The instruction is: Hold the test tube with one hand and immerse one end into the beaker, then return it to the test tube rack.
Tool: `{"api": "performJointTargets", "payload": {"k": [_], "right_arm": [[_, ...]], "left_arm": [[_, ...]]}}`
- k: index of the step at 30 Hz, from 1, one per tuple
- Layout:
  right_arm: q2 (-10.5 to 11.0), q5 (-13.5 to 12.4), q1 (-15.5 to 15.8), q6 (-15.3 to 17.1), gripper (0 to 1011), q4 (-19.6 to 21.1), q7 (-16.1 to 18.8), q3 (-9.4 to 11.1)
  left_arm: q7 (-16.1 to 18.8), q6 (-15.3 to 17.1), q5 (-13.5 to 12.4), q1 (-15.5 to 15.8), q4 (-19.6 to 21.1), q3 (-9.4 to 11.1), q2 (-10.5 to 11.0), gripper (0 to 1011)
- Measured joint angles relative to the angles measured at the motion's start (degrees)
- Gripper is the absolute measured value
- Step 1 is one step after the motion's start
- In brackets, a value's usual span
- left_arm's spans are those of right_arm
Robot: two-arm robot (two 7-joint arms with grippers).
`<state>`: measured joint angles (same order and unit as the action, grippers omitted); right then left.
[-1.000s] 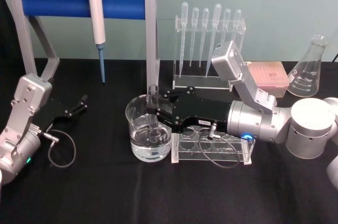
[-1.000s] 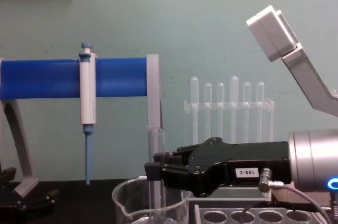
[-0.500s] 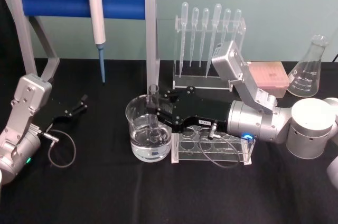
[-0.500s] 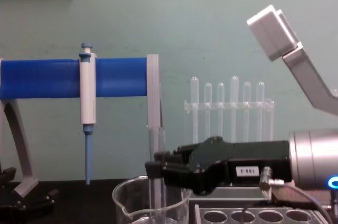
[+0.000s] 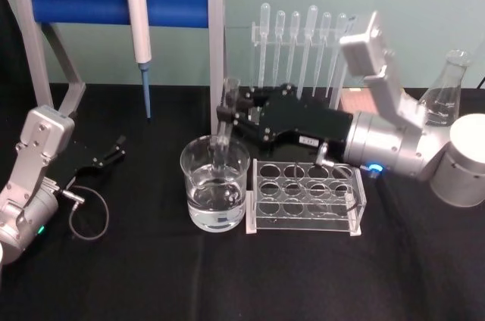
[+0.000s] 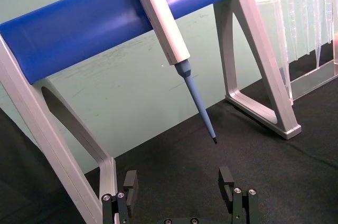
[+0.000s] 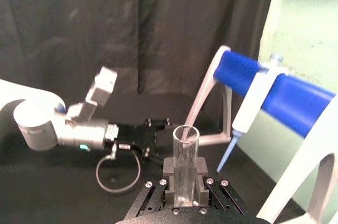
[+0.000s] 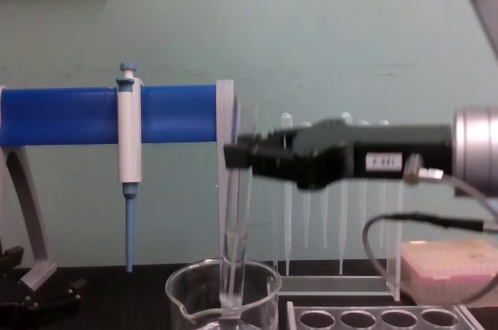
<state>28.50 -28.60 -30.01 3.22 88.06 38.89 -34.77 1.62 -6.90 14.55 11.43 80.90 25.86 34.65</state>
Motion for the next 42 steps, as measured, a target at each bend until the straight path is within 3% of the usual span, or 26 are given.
{"api": "performJointTargets", "payload": {"k": [9,17,31,42], "right_arm": [[3.14,-3.57,-0.1,1.92,242,5.53,0.31,2.21],[6.35,-5.02,0.77,1.92,242,8.9,0.34,3.53],[15.71,-7.8,9.4,-3.3,242,12.65,0.73,9.29],[17.21,-7.64,13.29,-5.69,242,11.12,1.74,10.54]], "left_arm": [[0.0,0.0,0.0,0.0,0.0,0.0,0.0,1000],[0.0,0.0,0.0,0.0,0.0,0.0,0.0,1000],[0.0,0.0,0.0,0.0,0.0,0.0,0.0,1000],[0.0,0.0,0.0,0.0,0.0,0.0,0.0,1000]]}}
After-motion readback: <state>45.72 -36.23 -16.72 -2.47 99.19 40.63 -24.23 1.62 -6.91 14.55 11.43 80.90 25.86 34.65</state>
